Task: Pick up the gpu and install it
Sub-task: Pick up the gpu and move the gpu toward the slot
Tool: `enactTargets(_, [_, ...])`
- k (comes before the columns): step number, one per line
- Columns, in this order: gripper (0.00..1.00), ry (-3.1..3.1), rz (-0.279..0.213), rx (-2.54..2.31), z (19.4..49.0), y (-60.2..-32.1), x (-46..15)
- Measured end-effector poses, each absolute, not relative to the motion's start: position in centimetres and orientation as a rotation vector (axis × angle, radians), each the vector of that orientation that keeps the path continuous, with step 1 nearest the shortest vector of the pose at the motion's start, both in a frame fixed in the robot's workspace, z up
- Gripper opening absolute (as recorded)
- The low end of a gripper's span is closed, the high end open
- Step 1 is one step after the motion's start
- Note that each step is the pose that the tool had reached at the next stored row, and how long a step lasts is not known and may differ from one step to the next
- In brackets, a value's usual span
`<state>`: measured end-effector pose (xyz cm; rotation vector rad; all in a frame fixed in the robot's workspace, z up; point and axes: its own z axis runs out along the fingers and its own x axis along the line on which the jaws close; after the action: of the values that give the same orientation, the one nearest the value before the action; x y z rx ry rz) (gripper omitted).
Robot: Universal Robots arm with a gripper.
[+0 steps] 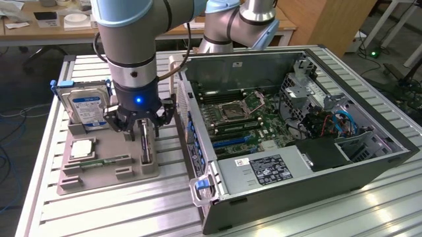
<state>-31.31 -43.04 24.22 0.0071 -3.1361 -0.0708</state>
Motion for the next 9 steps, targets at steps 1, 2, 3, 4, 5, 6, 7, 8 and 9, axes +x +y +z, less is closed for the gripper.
enactTargets(1, [0.59,-3.136,-0.071,0.007,24.07,-43.04,-31.31])
enactTargets(2, [0.59,-3.136,-0.071,0.007,23.98,-43.04,-31.31])
enactTargets(3, [0.59,-3.136,-0.071,0.007,23.98,-43.04,-31.31])
enactTargets(4, [0.59,-3.136,-0.071,0.007,23.98,-43.04,-31.31])
enactTargets(5, [0.59,-3.136,-0.071,0.007,23.98,-43.04,-31.31])
enactTargets(6, [0.59,-3.136,-0.070,0.007,23.98,-43.04,-31.31])
enactTargets(7, [0.59,-3.136,-0.071,0.007,23.98,-43.04,-31.31])
enactTargets(8, [0.59,-3.136,-0.071,0.007,23.90,-43.04,-31.31])
enactTargets(9, [0.59,-3.136,-0.071,0.007,23.73,-43.04,-31.31])
